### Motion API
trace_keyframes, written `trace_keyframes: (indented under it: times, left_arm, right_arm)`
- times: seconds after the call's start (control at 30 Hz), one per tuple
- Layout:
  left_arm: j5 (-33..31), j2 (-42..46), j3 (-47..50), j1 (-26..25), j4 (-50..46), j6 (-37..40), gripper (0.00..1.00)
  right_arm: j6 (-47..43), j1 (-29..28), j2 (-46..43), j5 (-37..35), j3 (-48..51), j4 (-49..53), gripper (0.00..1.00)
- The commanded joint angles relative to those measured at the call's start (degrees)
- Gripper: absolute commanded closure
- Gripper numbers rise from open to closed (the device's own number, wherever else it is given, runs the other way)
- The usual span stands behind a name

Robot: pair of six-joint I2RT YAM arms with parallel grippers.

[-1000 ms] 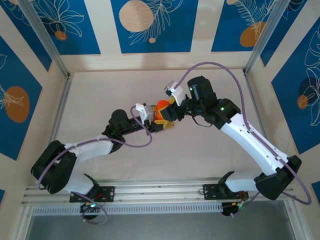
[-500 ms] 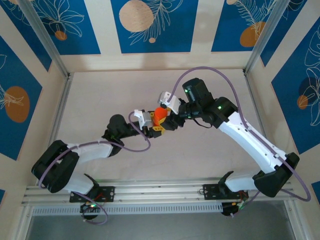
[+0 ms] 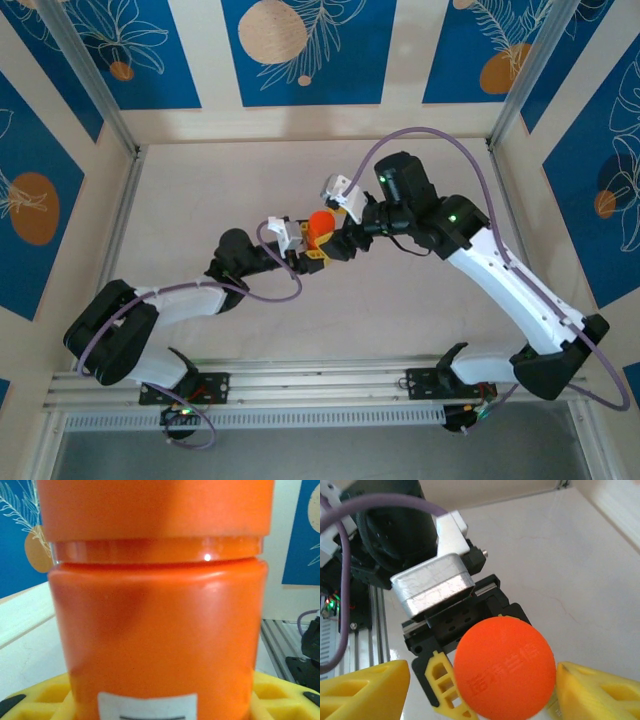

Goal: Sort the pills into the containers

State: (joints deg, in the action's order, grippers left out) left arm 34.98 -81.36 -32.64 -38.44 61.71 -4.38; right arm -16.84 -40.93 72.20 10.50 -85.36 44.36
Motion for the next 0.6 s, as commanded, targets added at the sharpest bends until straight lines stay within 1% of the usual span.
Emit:
trace_keyframes:
  times: [0.0,0.07,0.13,0.23,0.37,0.4,0.47,0.57]
  left_arm:
    - [-4.15,-0.16,-0.71,0.11,0.65,-0.08,1.00]
    - [-5.80,0.92,-0.09,0.13,0.32,0.60,1.00]
    - [-6.95,2.45,-0.56,0.12,-2.03,0.99,1.00]
    - [-5.73,4.69,-3.31,0.13,-10.60,2.89,1.00]
    - [-3.02,5.83,-4.53,0.11,-14.86,5.48,1.00]
    - [-2.66,5.98,-4.71,0.12,-15.43,6.10,1.00]
    - [-4.07,6.23,-4.68,0.05,-15.33,5.97,1.00]
    - [-7.17,6.56,-2.39,0.11,-11.59,5.54,1.00]
  right_arm:
    - [4.09,-0.64,-3.58,3.31,-0.87,-1.69,0.20]
    - [5.22,-1.01,-4.23,2.75,-1.16,-1.73,0.19]
    - [6.40,-1.30,-4.65,1.66,-1.30,-1.84,0.19]
    - [8.39,-1.44,-5.33,0.30,-0.36,-3.40,0.19]
    - [11.29,-1.52,-5.75,-1.26,1.71,-6.80,0.19]
    - [12.07,-1.51,-5.76,-1.88,1.87,-7.36,0.19]
    - [14.27,-1.49,-5.76,-3.90,2.05,-8.67,0.19]
    - [19.09,-1.52,-5.92,-8.23,1.96,-10.83,0.20]
